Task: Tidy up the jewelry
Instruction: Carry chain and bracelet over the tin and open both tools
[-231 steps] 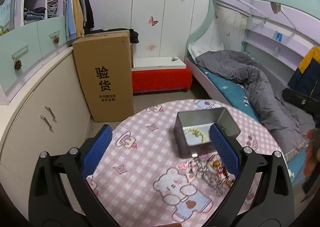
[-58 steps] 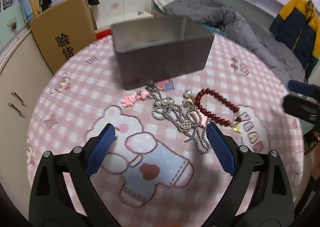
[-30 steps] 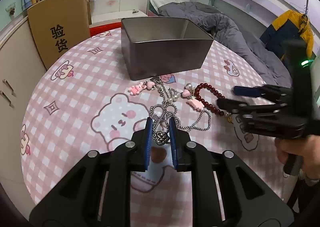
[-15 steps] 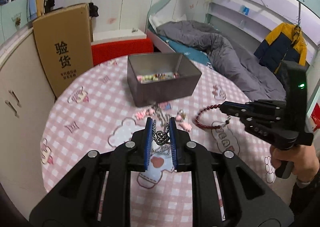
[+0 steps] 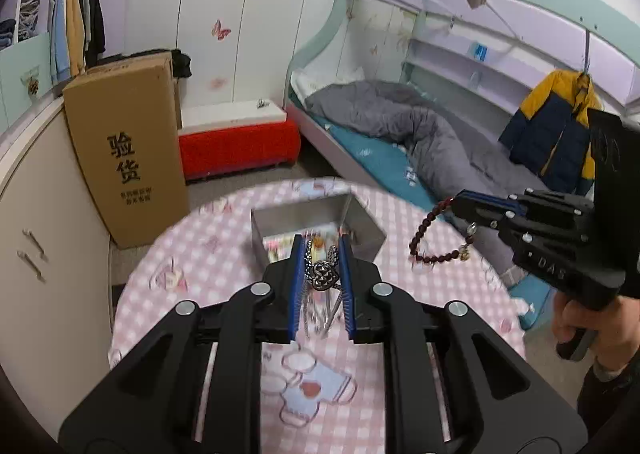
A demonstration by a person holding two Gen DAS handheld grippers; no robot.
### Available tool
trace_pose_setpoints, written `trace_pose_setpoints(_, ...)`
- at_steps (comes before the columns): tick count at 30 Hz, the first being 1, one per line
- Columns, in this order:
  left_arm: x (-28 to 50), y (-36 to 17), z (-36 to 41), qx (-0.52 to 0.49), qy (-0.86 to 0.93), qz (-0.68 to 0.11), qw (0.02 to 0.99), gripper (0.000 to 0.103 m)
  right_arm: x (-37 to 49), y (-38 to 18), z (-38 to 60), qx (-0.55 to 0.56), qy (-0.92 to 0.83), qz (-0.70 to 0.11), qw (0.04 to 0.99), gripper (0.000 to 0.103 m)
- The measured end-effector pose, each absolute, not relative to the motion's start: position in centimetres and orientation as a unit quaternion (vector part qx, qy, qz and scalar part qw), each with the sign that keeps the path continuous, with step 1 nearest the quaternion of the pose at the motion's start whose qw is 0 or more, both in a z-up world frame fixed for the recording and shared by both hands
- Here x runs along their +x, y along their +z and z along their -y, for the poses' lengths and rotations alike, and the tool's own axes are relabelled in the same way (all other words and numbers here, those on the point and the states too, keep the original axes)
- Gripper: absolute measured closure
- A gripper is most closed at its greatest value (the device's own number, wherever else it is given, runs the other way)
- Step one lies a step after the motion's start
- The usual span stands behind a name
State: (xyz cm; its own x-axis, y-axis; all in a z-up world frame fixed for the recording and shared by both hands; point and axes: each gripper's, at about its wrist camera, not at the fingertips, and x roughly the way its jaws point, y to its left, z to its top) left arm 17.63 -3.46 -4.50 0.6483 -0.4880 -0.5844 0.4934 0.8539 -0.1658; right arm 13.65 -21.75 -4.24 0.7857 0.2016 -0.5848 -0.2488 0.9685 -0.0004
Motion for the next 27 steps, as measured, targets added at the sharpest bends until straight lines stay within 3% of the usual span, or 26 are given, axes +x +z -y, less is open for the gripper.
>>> trace_pose_setpoints(11, 21.9, 0.9, 5.7, 0.002, -0.294, -0.278, 0.915, 0.087, 18.8, -0.8, 20.3, -0.04, 0.139, -0.28, 0.949, 0.097)
trace_pose_setpoints(19, 25.8, -1.3, 8.1, 0.017, -0.283, -0.323, 0.903, 0.083, 23.9, -4.5, 20.5, -0.014, 0.128, -0.339, 0.932, 0.095)
trace_pose_setpoints(21, 26.5, -2.4, 8.6, 0.029, -0.267, -0.34, 0.901, 0.056, 24.8, -5.8, 21.3, 0.006, 0.113, -0.354, 0.928, 0.08)
trace_pose_setpoints(22, 26.8, -2.9, 8.4, 0.028, -0.244, -0.338, 0.908, 0.03, 25.2, -6.3, 21.9, 0.02, 0.105, -0.361, 0.926, 0.067)
trace_pose_setpoints(23, 26.8, -3.0, 8.0, 0.024, -0.229, -0.329, 0.916, 0.01, 25.3, -6.9, 22.8, 0.038, 0.097, -0.365, 0.925, 0.041)
trace_pose_setpoints(24, 26.5, -3.1, 7.4, 0.018, -0.22, -0.314, 0.923, 0.008, 25.2, -7.1, 23.2, 0.047, 0.091, -0.362, 0.927, 0.006)
trace_pose_setpoints(27, 26.7, -3.4, 6.4, 0.017, -0.202, -0.317, 0.927, 0.007, 24.7, -7.5, 24.5, 0.074, 0.079, -0.355, 0.929, 0.008)
